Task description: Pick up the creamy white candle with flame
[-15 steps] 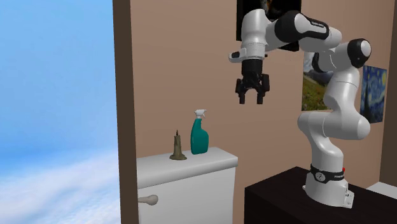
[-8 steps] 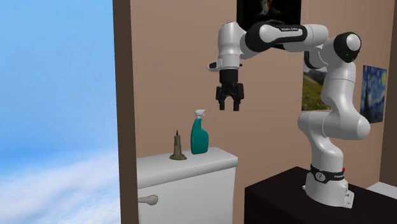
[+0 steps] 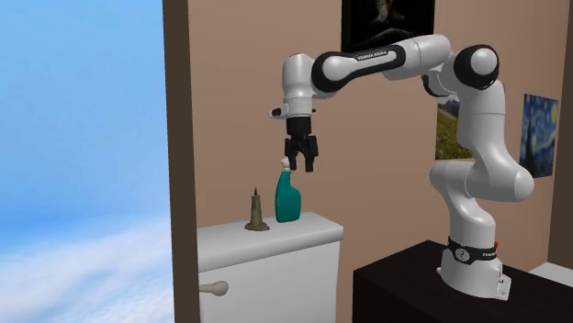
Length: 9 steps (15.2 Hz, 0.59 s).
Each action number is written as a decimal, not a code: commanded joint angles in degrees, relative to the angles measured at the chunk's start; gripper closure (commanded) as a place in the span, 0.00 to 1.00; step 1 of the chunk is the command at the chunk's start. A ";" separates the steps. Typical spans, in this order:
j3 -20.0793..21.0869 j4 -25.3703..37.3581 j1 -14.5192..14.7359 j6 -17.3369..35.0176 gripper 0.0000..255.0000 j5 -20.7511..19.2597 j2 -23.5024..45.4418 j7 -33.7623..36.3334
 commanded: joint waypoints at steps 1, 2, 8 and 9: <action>-1.49 4.56 -1.00 -0.04 0.00 2.58 5.91 -3.66; -1.94 6.69 -1.71 -0.27 0.00 3.78 8.51 -5.24; -2.60 22.01 -8.08 -3.52 0.00 10.89 24.67 -13.33; -2.40 25.11 -9.47 -4.40 0.00 11.95 27.46 -14.34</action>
